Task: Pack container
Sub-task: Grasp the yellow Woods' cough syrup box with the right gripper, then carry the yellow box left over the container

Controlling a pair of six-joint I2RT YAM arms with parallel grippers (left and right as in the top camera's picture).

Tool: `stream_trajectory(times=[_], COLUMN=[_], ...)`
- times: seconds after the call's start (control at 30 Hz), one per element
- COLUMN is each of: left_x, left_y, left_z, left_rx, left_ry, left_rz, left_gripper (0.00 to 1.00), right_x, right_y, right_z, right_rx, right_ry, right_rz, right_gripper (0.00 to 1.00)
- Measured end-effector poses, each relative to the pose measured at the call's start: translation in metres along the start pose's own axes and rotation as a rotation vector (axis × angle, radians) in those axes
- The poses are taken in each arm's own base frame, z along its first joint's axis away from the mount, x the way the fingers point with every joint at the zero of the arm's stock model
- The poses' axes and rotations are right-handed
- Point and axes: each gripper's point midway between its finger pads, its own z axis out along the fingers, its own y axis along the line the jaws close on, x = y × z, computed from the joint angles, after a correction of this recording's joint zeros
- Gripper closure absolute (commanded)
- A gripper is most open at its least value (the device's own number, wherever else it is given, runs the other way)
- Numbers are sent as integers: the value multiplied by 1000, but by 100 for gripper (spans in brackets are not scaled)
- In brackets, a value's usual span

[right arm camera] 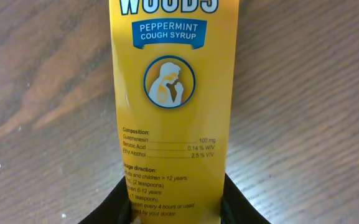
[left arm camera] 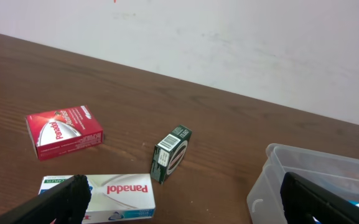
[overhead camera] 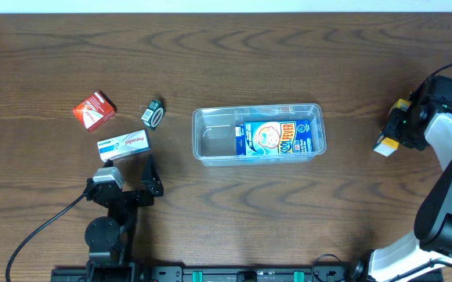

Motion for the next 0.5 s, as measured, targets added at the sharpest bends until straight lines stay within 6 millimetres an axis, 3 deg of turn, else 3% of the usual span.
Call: stream_trajectory(times=[0.13, 0.23, 0.37, 0.5], left_x=[0, 0, 0, 0], left_y=[0, 0, 0, 0], left_z=[0, 0, 0, 0], left_rx=[0, 0, 0, 0], left_ry=[0, 0, 0, 0], left_rz=[0, 0, 0, 0], left_gripper=[2, 2, 2, 2], right_x=[-7, -19, -29, -21], right_y=[11, 26, 54, 94], right_z=[-21, -53, -103, -141], right_rx=[-61, -144, -287, -418], right_ry=[-46, -125, -232, -287], right_rz=[-3, -15, -55, -149], right_gripper=[77, 76, 75, 75])
